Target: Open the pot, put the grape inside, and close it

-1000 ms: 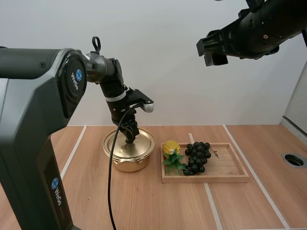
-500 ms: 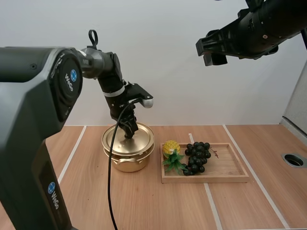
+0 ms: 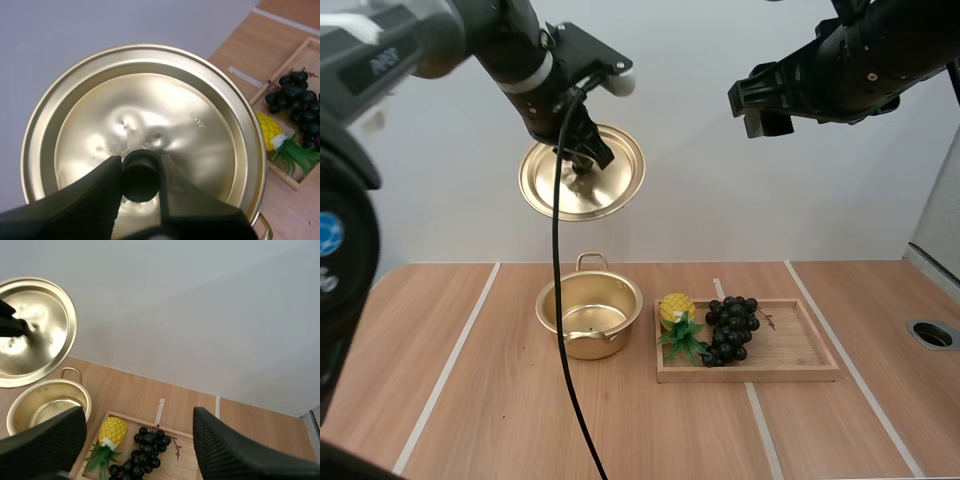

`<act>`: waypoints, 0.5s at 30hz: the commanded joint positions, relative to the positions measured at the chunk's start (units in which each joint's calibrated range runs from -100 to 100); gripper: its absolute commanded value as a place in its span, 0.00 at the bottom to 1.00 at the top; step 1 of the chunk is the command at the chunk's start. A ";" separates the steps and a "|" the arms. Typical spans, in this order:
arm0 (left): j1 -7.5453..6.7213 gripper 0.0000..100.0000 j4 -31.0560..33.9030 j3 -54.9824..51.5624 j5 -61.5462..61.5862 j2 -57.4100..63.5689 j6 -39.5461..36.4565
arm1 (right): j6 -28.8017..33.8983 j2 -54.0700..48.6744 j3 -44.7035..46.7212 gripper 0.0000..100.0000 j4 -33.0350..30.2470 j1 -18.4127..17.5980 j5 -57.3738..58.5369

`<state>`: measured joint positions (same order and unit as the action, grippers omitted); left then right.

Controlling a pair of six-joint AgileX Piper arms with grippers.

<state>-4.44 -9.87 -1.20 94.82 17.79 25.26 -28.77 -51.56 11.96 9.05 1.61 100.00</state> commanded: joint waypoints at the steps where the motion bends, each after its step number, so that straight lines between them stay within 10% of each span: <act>1: -0.22 0.00 -0.13 1.41 -1.73 5.31 -2.19 | -0.30 -0.42 -0.51 1.00 0.29 0.21 0.00; 15: -0.22 0.00 1.09 10.03 -26.05 30.56 -15.36 | -0.30 -0.42 -0.51 1.00 0.87 0.21 0.00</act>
<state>-4.44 -9.20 7.01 74.64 45.13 12.11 -28.77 -51.56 11.96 9.39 1.61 100.00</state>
